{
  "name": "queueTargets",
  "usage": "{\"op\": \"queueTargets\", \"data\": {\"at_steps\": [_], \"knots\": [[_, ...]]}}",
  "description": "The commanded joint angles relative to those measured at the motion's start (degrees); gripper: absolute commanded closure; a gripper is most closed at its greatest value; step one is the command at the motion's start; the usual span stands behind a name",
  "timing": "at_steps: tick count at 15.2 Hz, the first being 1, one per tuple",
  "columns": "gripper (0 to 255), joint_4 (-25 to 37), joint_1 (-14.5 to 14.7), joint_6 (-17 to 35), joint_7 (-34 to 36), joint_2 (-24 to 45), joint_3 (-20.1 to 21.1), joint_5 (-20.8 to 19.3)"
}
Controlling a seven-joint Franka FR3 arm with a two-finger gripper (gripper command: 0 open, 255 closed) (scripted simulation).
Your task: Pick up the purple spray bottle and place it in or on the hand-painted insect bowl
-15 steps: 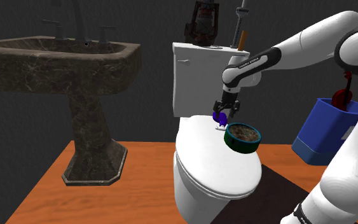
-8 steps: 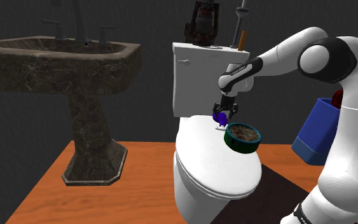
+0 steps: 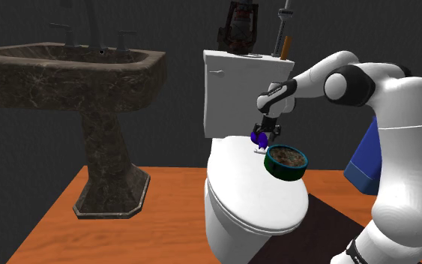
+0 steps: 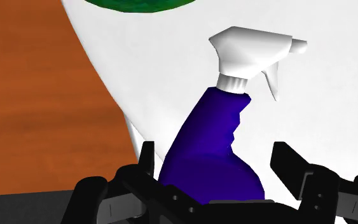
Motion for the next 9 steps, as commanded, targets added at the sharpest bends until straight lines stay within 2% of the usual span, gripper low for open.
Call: {"op": "queueTargets", "data": {"at_steps": [1, 9], "knots": [[0, 1.33, -0.47, 0.59, -0.06, 1.88, 0.05, 0.36], [0, 1.09, -0.8, 3.52, -0.41, 4.6, 0.48, 0.93]]}}
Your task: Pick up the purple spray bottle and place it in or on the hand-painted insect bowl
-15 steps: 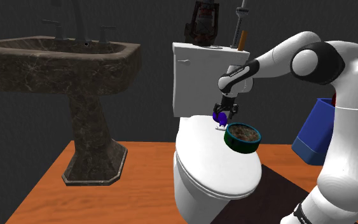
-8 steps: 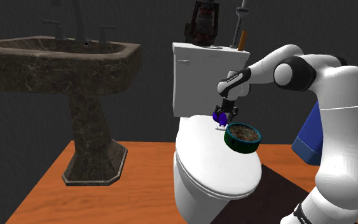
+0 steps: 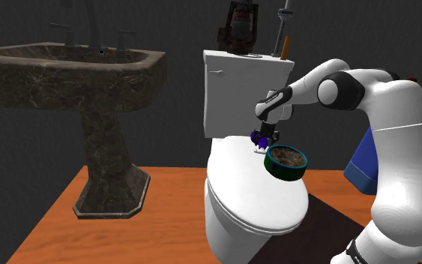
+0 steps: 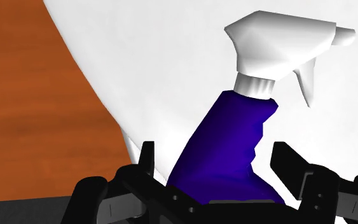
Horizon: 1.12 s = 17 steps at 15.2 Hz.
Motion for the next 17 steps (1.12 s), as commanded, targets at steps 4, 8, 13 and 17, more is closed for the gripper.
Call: {"op": "queueTargets", "data": {"at_steps": [4, 8, 13, 17], "knots": [[0, 0.09, -0.03, 0.05, -0.02, 0.11, 0.01, 0.02], [255, 0.09, -0.03, 0.04, -0.02, 0.11, 0.01, 0.02], [255, 0.09, -0.03, 0.04, -0.02, 0.11, 0.01, 0.02], [255, 0.07, 0.03, -0.46, 0.03, -0.41, -0.07, -0.08]]}}
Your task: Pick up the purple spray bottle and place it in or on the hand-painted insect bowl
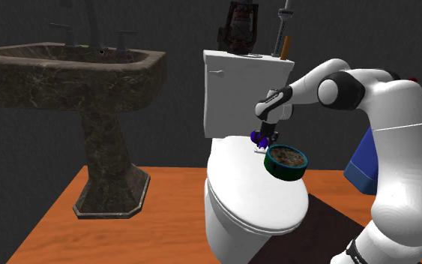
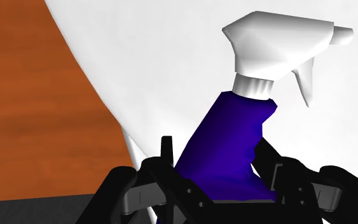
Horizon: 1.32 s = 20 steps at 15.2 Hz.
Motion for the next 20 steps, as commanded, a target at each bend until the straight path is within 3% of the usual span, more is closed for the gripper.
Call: {"op": "queueTargets", "data": {"at_steps": [1, 20], "knots": [[255, -0.02, 0.09, -0.77, 0.08, -0.82, -0.13, -0.15], [255, 2.57, 0.89, -11.46, 1.08, -9.01, -1.36, -2.01]]}}
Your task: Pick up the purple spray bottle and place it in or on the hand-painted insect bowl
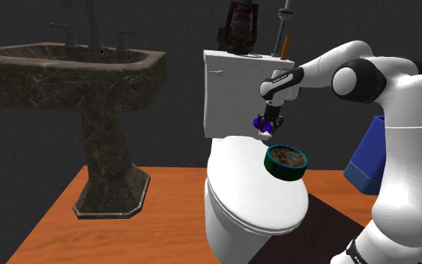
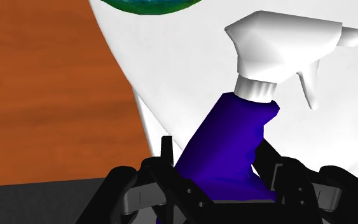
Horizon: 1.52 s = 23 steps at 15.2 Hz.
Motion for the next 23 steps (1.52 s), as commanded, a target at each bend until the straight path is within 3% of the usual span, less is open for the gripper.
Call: {"op": "queueTargets", "data": {"at_steps": [1, 13, 23], "knots": [[255, 0.68, 0.03, -1.35, 0.09, -0.67, -0.1, -0.18], [255, 4.94, 0.21, -8.84, 0.56, -3.97, -0.54, -1.03], [255, -26.81, 2.81, 0.24, 3.38, -27.18, -1.47, -6.33]]}}
